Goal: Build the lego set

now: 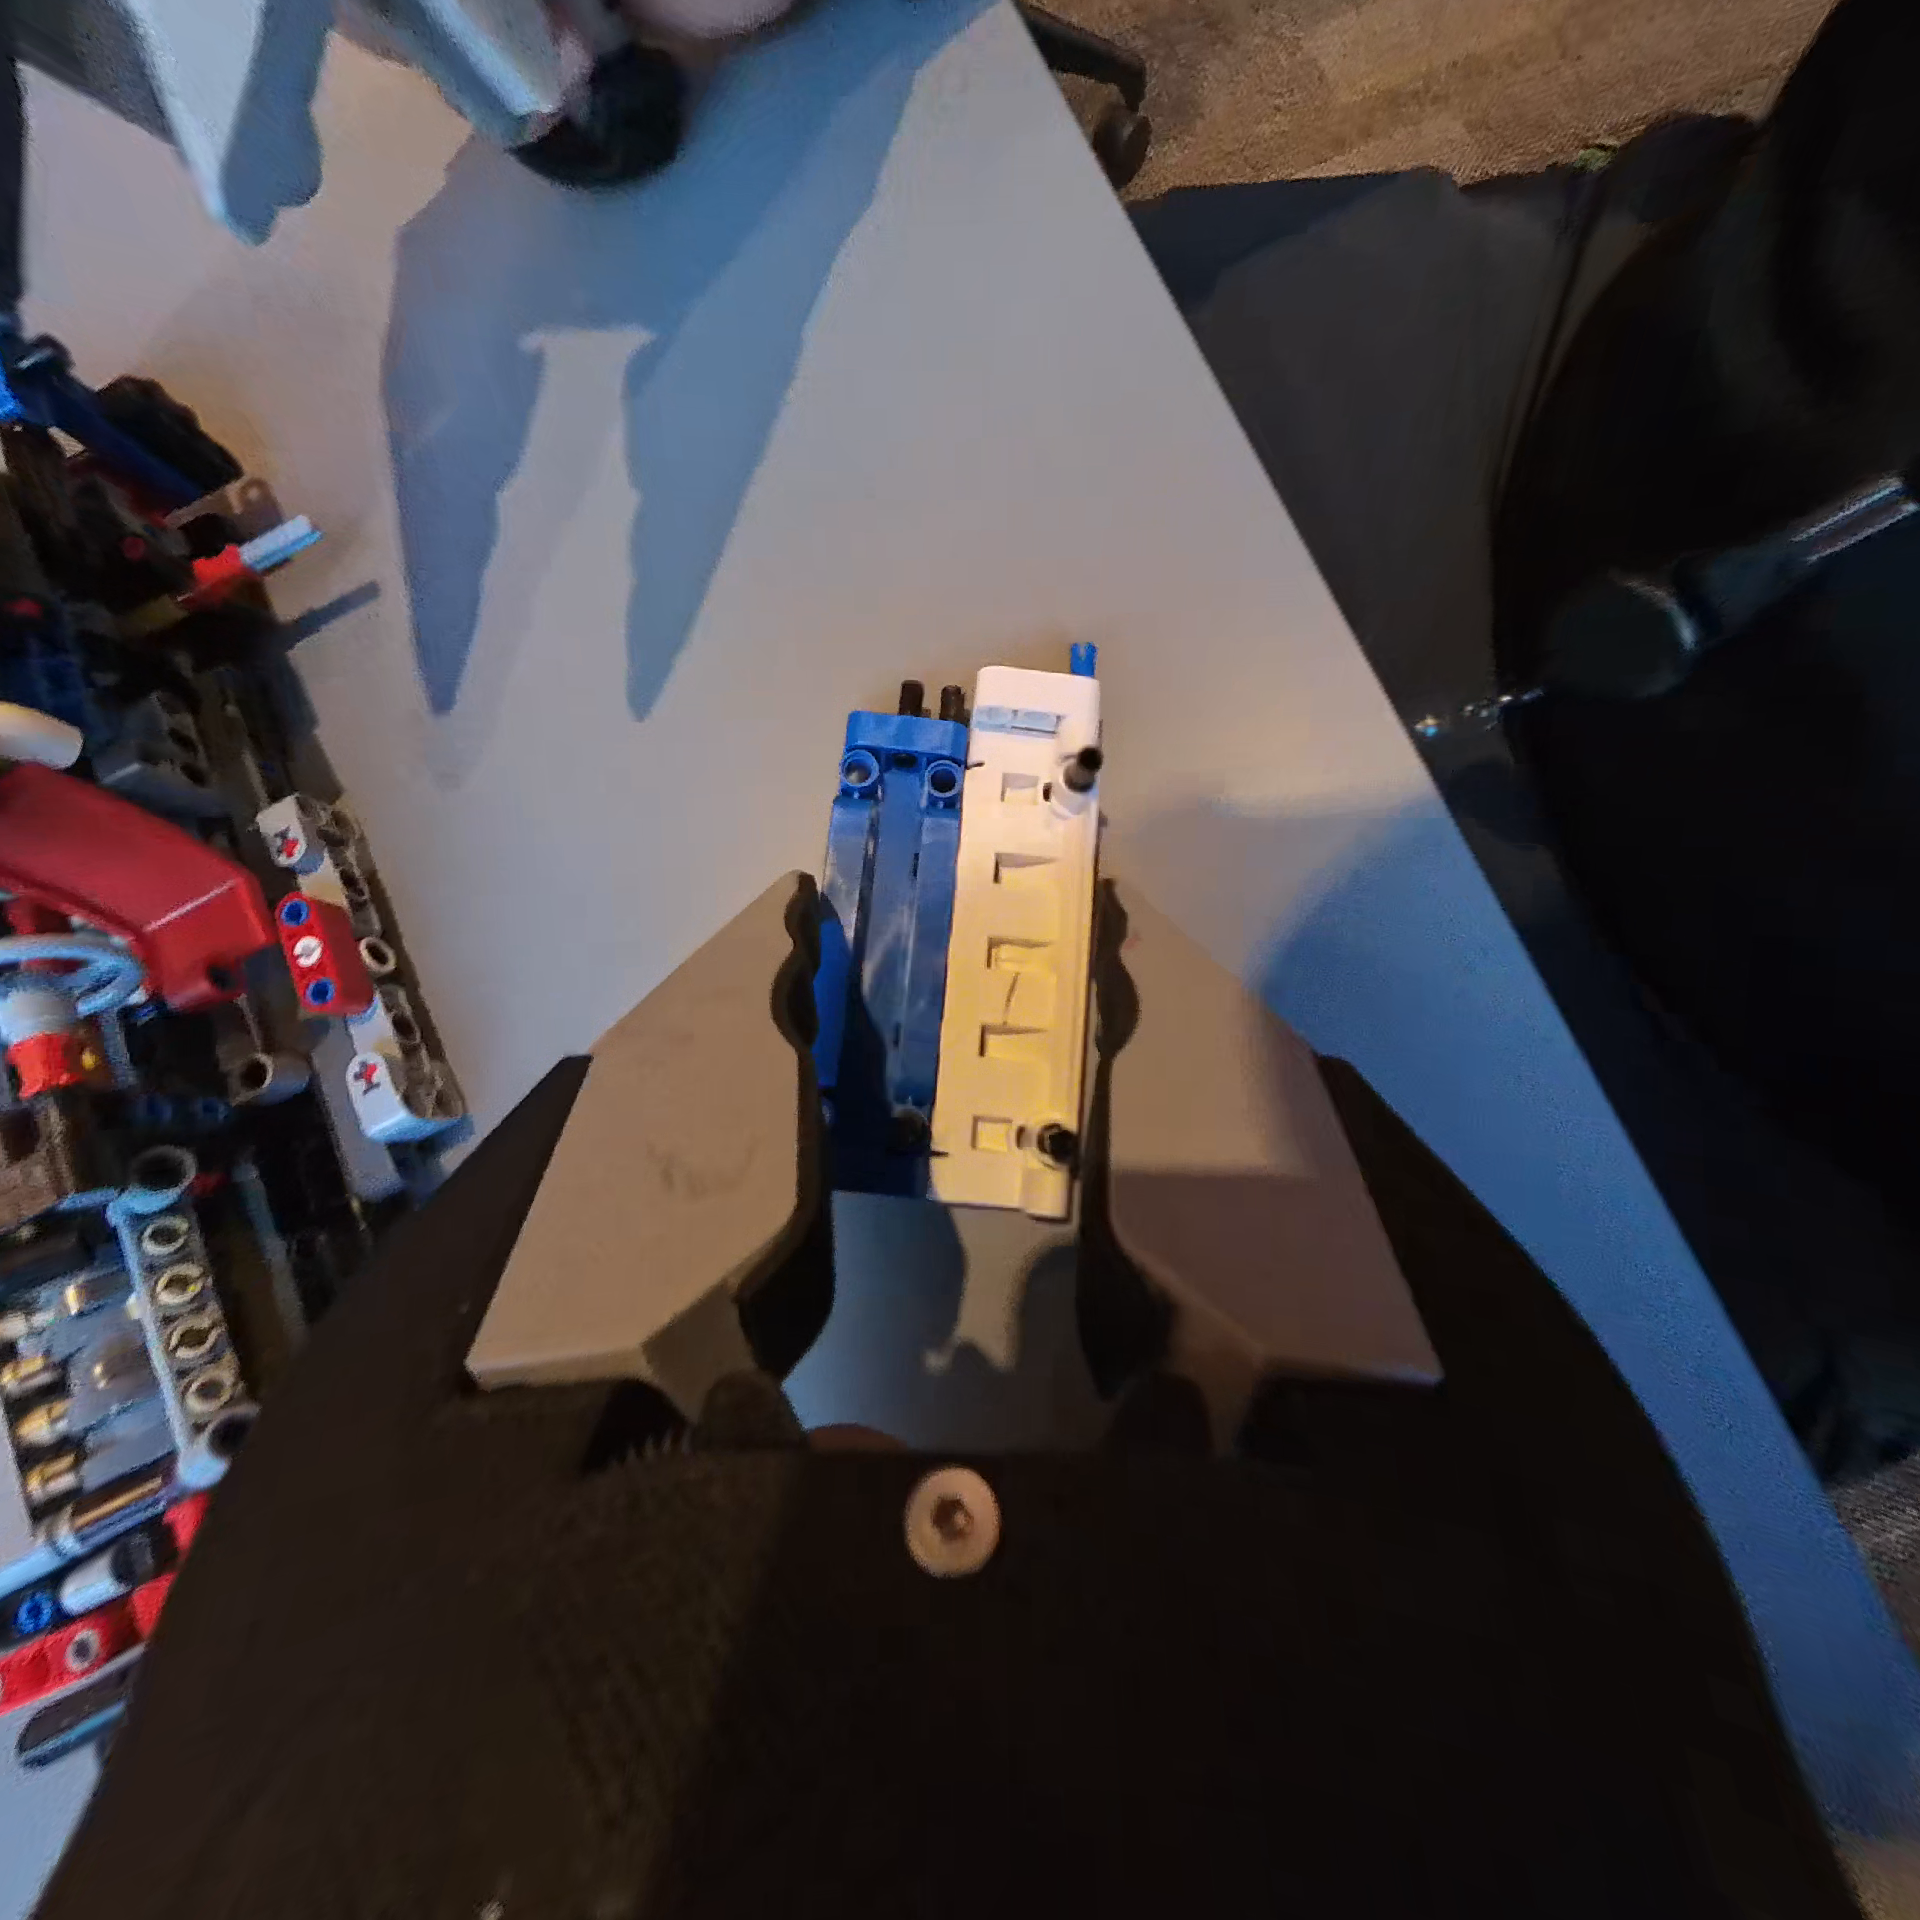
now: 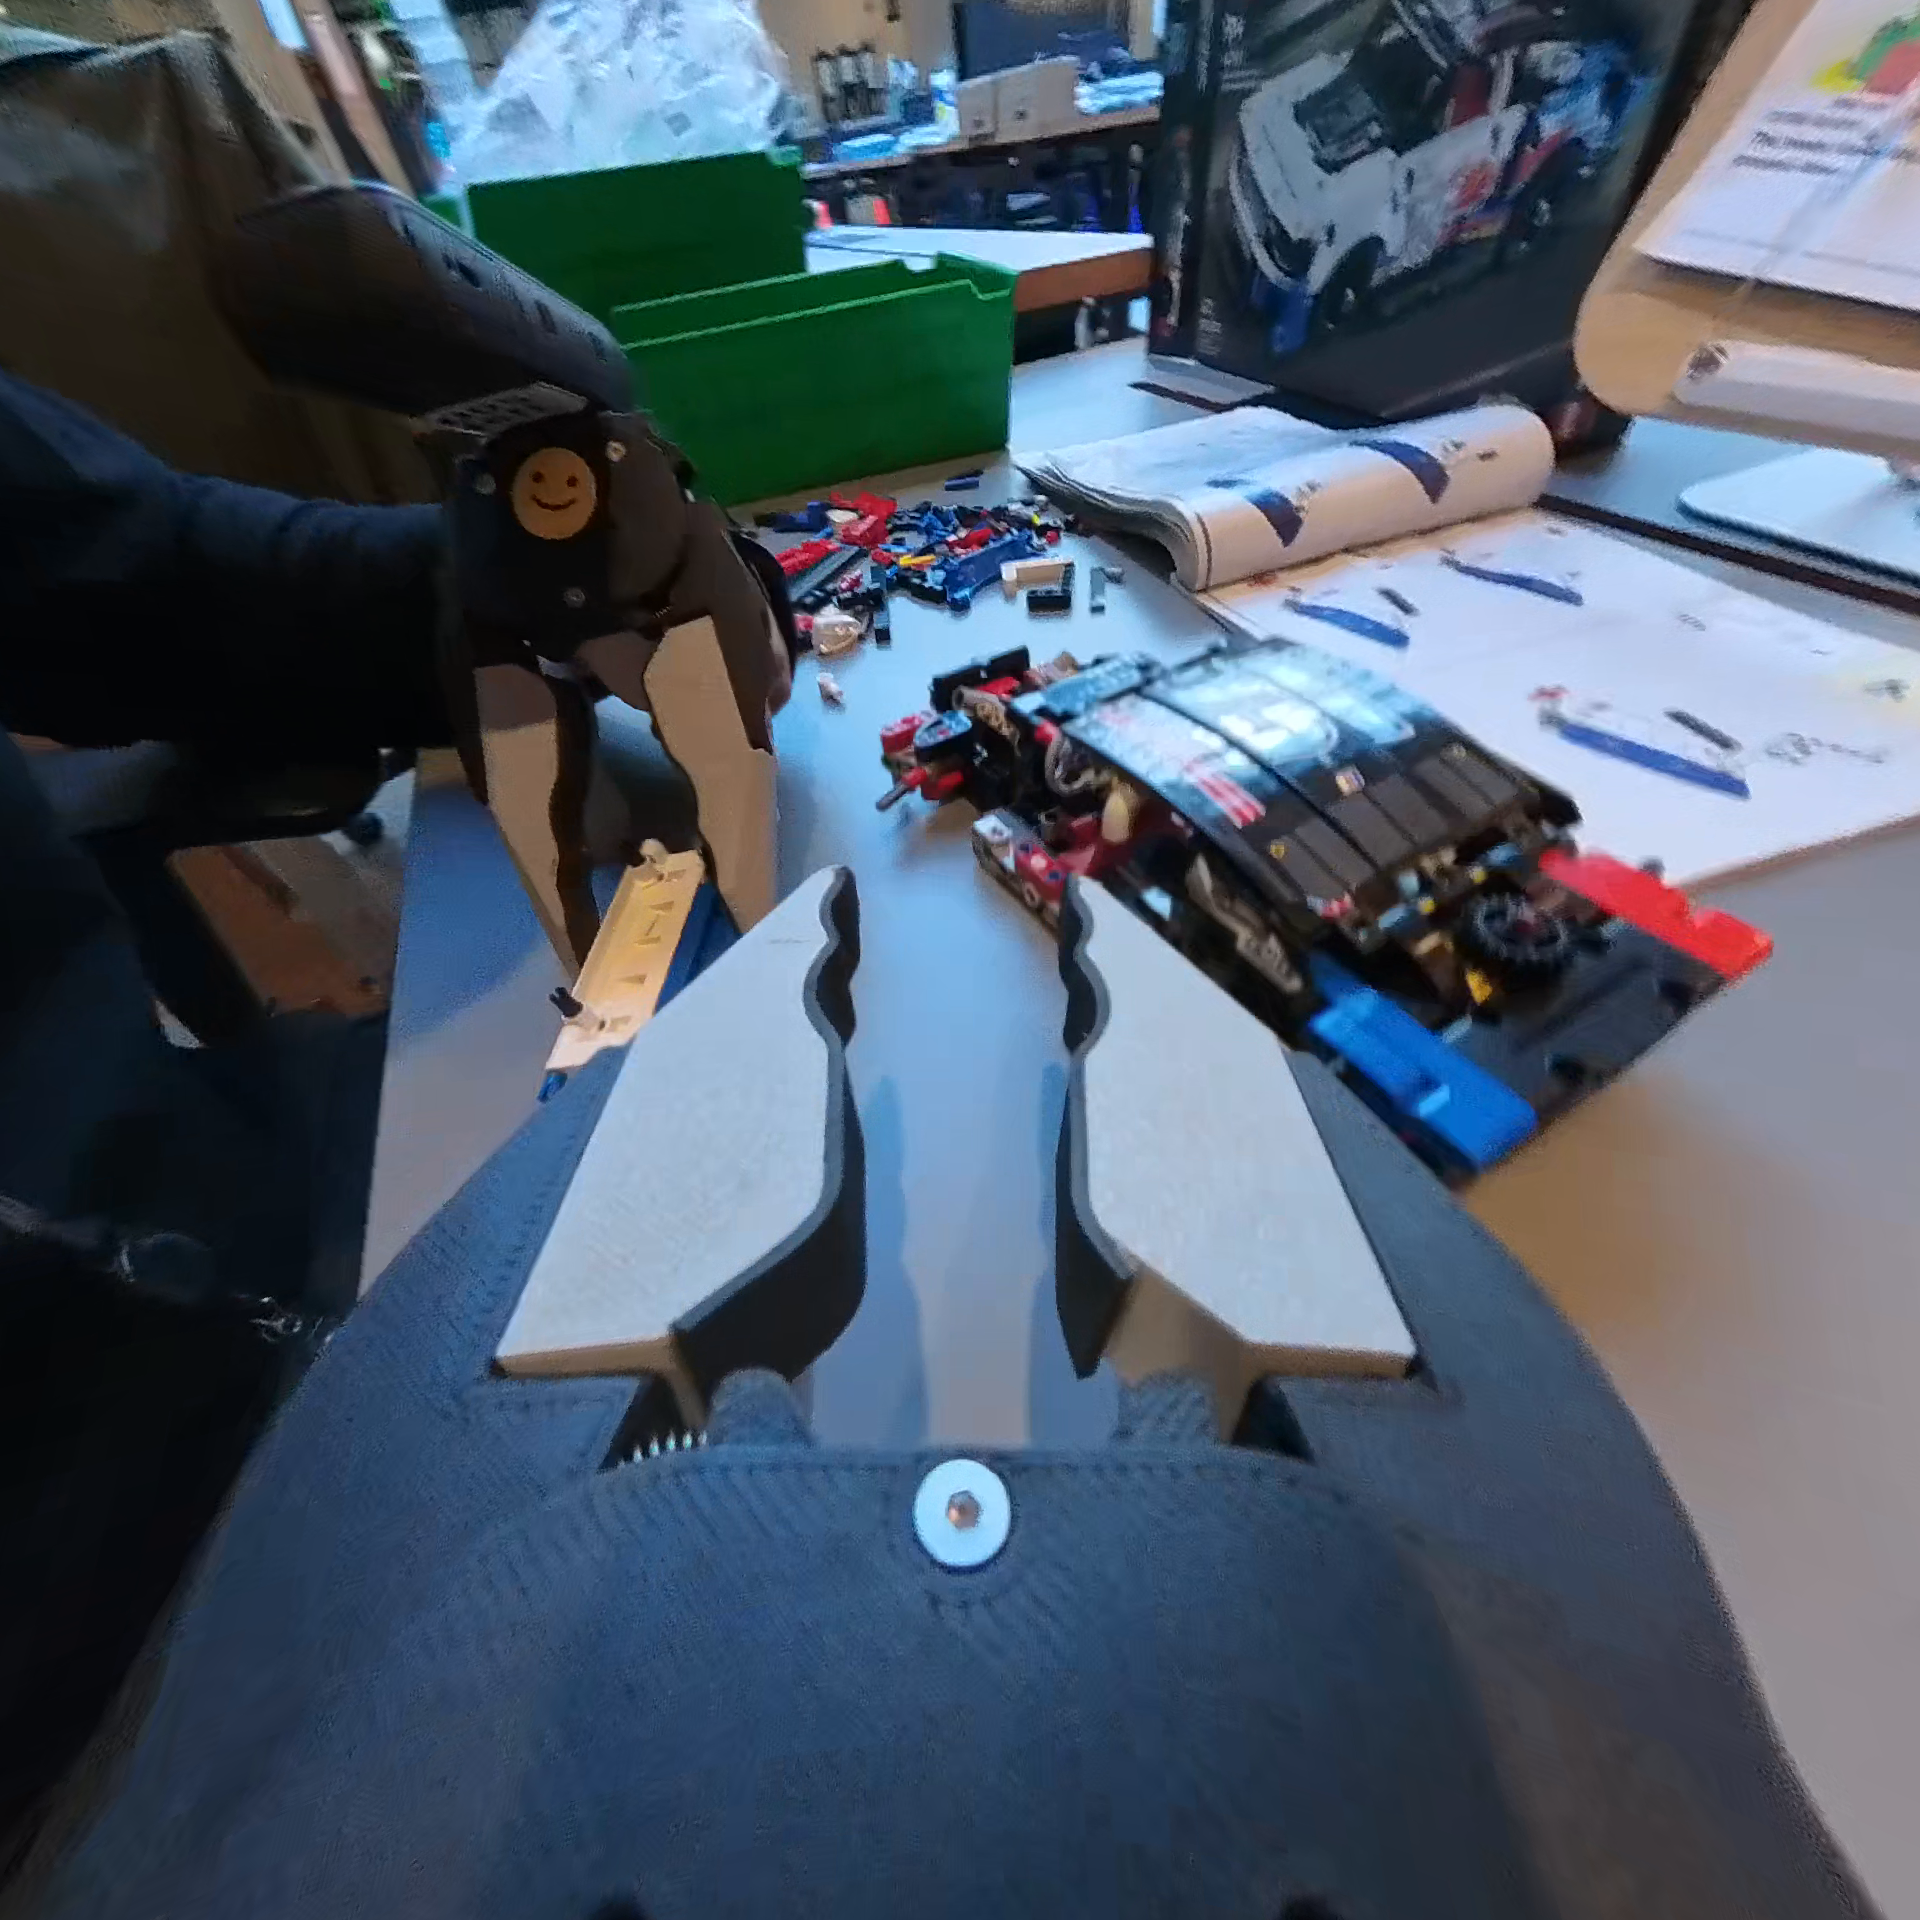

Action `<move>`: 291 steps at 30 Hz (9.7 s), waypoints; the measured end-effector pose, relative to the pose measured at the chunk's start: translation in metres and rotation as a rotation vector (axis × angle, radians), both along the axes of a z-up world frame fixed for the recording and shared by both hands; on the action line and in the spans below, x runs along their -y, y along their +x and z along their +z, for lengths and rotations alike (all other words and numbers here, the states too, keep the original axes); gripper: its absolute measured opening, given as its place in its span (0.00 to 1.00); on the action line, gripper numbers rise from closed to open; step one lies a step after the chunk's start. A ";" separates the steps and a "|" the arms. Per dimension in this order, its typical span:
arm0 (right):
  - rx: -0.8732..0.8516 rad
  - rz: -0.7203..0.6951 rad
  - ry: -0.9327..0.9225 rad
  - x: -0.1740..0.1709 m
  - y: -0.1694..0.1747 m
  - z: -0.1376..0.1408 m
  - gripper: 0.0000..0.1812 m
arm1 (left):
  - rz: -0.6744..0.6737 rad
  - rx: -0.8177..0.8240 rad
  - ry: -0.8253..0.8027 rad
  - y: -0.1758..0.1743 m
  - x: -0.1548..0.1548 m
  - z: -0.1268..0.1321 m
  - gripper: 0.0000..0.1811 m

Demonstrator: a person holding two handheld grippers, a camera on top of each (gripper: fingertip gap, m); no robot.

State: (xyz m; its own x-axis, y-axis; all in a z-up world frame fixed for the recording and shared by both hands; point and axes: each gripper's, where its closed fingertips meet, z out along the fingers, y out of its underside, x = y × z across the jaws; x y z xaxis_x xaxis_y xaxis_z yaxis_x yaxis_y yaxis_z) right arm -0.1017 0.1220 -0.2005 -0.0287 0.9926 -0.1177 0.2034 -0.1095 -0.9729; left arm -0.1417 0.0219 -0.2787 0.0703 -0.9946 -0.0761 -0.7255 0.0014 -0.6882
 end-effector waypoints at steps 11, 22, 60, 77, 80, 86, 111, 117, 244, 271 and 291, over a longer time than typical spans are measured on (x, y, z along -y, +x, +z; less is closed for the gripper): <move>-0.078 -0.028 0.067 -0.008 -0.003 0.011 0.21 | -0.041 -0.023 0.062 -0.009 -0.001 0.002 0.31; -0.043 -0.041 0.108 -0.006 -0.005 0.005 0.21 | 0.059 -0.248 0.268 -0.061 -0.010 0.007 0.28; 0.400 0.483 0.027 0.060 -0.033 -0.058 0.16 | 0.518 -0.102 0.507 -0.082 -0.033 0.012 0.23; 0.095 0.643 -0.127 0.083 -0.045 -0.007 0.12 | 0.924 -0.013 0.269 -0.135 0.038 0.016 0.16; 0.087 0.650 -0.136 0.086 -0.046 -0.006 0.12 | 0.997 -0.022 0.256 -0.154 0.039 0.019 0.15; 0.089 0.616 -0.095 0.084 -0.047 -0.008 0.12 | 1.150 -0.021 0.070 -0.184 0.030 0.006 0.23; 0.073 0.560 -0.114 0.075 -0.052 -0.006 0.10 | 0.881 0.058 -0.001 -0.088 -0.011 0.000 0.18; 0.086 0.578 -0.108 0.079 -0.052 -0.008 0.10 | 0.940 0.133 -0.016 -0.111 -0.005 0.014 0.22; 0.042 0.488 -0.081 0.064 -0.055 -0.001 0.06 | 0.826 0.075 -0.049 -0.076 -0.007 -0.002 0.03; -0.038 0.254 0.372 0.066 -0.070 0.014 0.10 | 0.913 0.905 -0.225 -0.024 -0.037 0.086 0.03; -0.018 0.281 0.350 0.066 -0.073 0.006 0.07 | 0.828 0.758 -0.057 -0.034 -0.034 0.082 0.03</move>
